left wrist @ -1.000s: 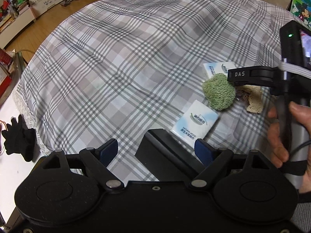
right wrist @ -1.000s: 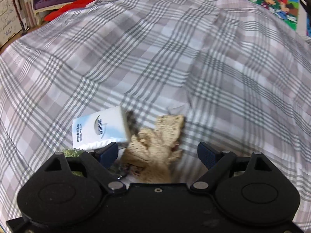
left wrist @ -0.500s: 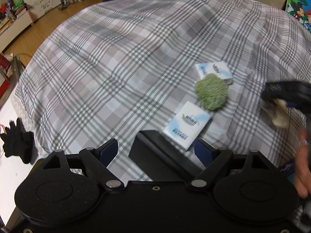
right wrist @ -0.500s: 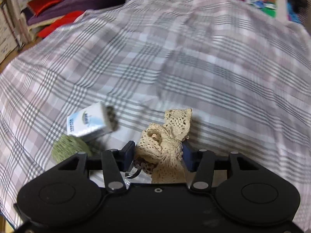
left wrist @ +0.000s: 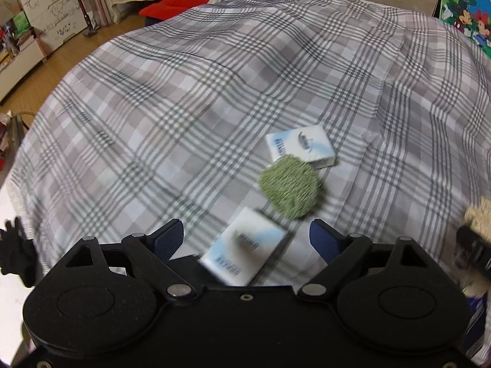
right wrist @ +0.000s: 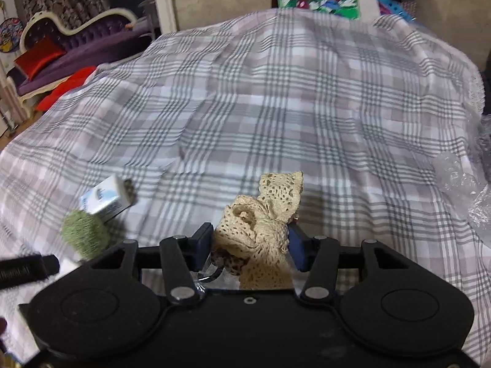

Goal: Organize soft objects
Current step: 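Grasp the lace cloth with right tool while left tool grasps the green knitted ball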

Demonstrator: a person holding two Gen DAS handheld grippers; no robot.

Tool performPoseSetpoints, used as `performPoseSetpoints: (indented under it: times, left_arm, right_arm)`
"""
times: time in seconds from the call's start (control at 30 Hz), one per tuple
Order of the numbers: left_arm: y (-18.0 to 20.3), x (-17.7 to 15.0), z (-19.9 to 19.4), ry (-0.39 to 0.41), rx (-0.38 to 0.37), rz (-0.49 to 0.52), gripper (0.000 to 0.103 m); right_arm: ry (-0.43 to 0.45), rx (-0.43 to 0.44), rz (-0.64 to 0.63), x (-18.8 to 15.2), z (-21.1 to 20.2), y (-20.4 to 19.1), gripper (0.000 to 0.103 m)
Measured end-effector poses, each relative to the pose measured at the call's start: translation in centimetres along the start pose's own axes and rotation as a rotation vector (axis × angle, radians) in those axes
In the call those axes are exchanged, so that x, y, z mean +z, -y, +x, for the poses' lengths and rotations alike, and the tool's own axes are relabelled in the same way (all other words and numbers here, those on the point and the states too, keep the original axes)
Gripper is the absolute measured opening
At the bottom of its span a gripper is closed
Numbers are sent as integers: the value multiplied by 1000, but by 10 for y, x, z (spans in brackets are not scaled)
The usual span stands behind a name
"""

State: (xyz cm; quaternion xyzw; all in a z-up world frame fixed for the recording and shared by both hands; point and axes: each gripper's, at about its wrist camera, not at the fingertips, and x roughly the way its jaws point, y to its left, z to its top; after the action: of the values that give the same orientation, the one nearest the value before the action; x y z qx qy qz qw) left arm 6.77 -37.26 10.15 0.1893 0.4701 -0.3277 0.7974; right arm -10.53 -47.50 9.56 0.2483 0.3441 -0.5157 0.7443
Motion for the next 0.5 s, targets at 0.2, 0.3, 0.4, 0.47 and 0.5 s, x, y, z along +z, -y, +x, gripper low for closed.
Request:
performPoseSetpoints:
  times: [0.2,0.3,0.4,0.47,0.5]
  left_arm:
    - [24,13,19,11,6,54,86]
    - [32,15,32,19,43,57,86]
    - [36,17,49,-9,50,62,86]
    - [39,18,59,-32,64,64,85]
    - [40,17,64,-40,69,65,85]
  right_arm:
    - [29,49,21,-13,16,0,51]
    - [29,62,6,-22,24,-2,51]
    - [20,53,-6,-25,32,-3,51]
    - [20,52,3,-25,34,0,51]
    - [22,54,12,-24,35,2,51]
